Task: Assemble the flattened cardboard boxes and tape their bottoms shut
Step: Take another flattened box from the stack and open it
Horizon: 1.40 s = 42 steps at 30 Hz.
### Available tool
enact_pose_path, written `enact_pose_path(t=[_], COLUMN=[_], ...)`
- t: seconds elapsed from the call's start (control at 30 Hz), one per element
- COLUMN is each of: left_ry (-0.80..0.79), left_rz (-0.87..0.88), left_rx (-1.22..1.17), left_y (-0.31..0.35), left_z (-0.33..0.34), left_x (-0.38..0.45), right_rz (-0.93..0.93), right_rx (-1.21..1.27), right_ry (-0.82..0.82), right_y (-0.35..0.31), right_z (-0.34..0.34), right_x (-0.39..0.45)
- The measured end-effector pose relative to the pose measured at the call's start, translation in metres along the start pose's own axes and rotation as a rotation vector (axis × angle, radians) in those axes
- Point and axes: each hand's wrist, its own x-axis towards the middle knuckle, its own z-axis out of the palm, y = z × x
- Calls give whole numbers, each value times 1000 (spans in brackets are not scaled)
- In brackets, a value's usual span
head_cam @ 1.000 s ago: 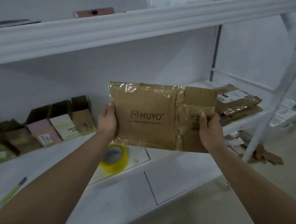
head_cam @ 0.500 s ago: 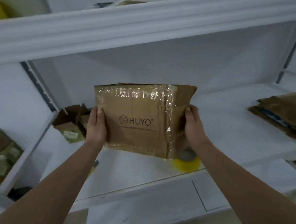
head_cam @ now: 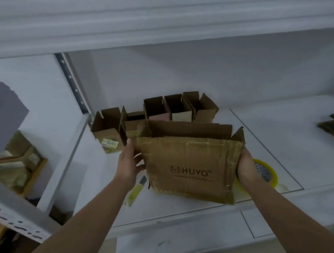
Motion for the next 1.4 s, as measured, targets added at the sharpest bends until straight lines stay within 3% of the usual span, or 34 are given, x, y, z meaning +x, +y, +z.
enact_pose_path(t=[0.17, 0.33, 0.63, 0.77, 0.87, 1.03, 1.17, 1.3, 1.4], left_ry=[-75, -281, -333, -260, -194, -316, -335, -202, -214], left_rz=[-72, -113, -124, -80, 77, 223, 186, 140, 62], left_rx=[126, 291, 198, -15, -76, 17, -41, -31, -60], left_y=[2, 9, 4, -7, -16, -14, -14, -19, -20], left_z=[-7, -6, 0, 7, 4, 1, 2, 7, 8], left_x=[1, -4, 0, 3, 8, 10, 10, 10, 6], right_rz=[-110, 76, 149, 15, -2, -134, -196, -75, -30], right_rx=[-73, 147, 224, 64, 13, -24, 47, 168, 205], right_ry=[-22, -44, -110, -119, -138, -158, -106, -98, -104], right_y=[5, -9, 1, 0, 1, 5, 8, 6, 4], right_z=[-14, -5, -6, -6, -10, -14, -9, -4, -2], right_x=[0, -11, -13, -14, -12, -10, -9, -8, -8])
